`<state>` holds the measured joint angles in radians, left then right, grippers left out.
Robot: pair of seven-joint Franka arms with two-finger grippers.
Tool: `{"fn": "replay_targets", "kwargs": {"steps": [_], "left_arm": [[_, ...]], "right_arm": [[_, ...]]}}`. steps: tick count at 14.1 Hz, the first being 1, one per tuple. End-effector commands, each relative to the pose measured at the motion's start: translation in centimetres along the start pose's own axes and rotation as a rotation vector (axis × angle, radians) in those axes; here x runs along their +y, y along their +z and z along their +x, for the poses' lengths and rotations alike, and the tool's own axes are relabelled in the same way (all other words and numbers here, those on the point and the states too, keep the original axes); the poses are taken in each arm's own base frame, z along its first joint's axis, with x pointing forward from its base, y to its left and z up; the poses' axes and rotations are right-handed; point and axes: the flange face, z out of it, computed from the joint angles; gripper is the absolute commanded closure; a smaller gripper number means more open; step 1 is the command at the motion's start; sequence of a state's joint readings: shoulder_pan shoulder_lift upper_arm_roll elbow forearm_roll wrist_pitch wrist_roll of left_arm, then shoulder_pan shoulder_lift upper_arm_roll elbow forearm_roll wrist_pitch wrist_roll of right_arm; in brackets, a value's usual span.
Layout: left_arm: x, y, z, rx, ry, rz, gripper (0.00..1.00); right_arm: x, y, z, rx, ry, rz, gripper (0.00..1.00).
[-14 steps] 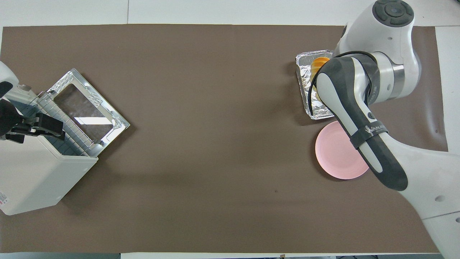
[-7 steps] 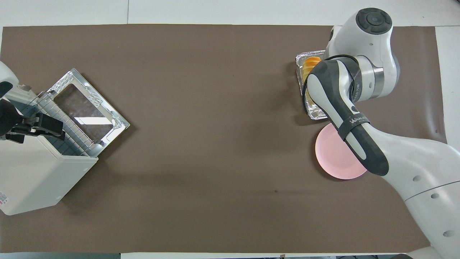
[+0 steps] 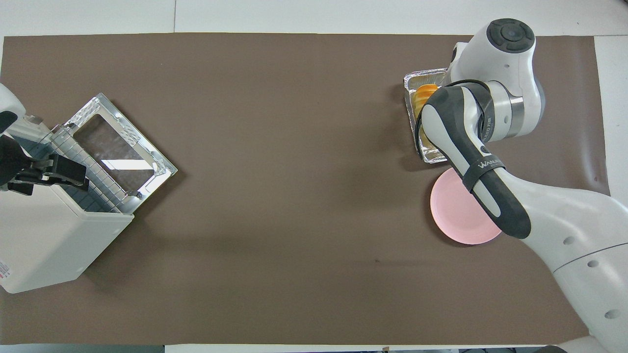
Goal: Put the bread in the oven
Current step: 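Carry the bread roll into the foil tray and open the right gripper, then grasp the rim of the foil tray with the right gripper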
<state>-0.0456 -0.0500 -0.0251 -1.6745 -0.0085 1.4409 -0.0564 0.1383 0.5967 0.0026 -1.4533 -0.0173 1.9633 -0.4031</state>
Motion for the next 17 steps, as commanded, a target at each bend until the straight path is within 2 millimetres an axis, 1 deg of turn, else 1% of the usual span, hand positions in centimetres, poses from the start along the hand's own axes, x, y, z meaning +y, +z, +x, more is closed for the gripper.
{"fn": "replay_targets", "kwargs": {"steps": [1, 4, 5, 6, 7, 9, 10, 12, 14, 17], "left_arm": [[-0.2, -0.5, -0.4, 0.018, 0.002, 0.006, 0.00], [-0.2, -0.5, -0.4, 0.018, 0.002, 0.006, 0.00], [-0.2, -0.5, -0.4, 0.018, 0.002, 0.006, 0.00], [-0.2, -0.5, -0.4, 0.018, 0.002, 0.006, 0.00], [-0.2, -0.5, -0.4, 0.018, 0.002, 0.006, 0.00], [-0.3, -0.5, -0.4, 0.018, 0.000, 0.006, 0.00], [-0.2, -0.5, -0.4, 0.018, 0.002, 0.006, 0.00], [-0.2, -0.5, -0.4, 0.018, 0.002, 0.006, 0.00], [-0.2, -0.5, -0.4, 0.018, 0.002, 0.006, 0.00], [-0.2, -0.5, -0.4, 0.018, 0.002, 0.006, 0.00]], "right_arm": [[0.5, -1.5, -1.4, -0.002, 0.034, 0.025, 0.00], [1.0, -3.3, -2.0, -0.012, 0.040, 0.025, 0.00], [1.7, -4.2, -2.2, -0.014, 0.046, 0.017, 0.00], [2.1, -4.6, -2.1, -0.007, 0.050, 0.011, 0.00], [2.8, -4.6, -2.4, -0.003, 0.056, 0.006, 0.00], [4.9, -4.6, -2.9, 0.025, 0.056, -0.057, 0.00], [5.2, -3.9, -2.9, 0.027, 0.049, -0.080, 0.00], [5.3, -1.9, -3.2, 0.042, 0.044, -0.096, 0.00], [6.4, -0.7, -3.7, 0.070, 0.058, -0.109, 0.00], [6.4, 0.7, -3.7, 0.095, 0.061, -0.117, 0.01]]}}
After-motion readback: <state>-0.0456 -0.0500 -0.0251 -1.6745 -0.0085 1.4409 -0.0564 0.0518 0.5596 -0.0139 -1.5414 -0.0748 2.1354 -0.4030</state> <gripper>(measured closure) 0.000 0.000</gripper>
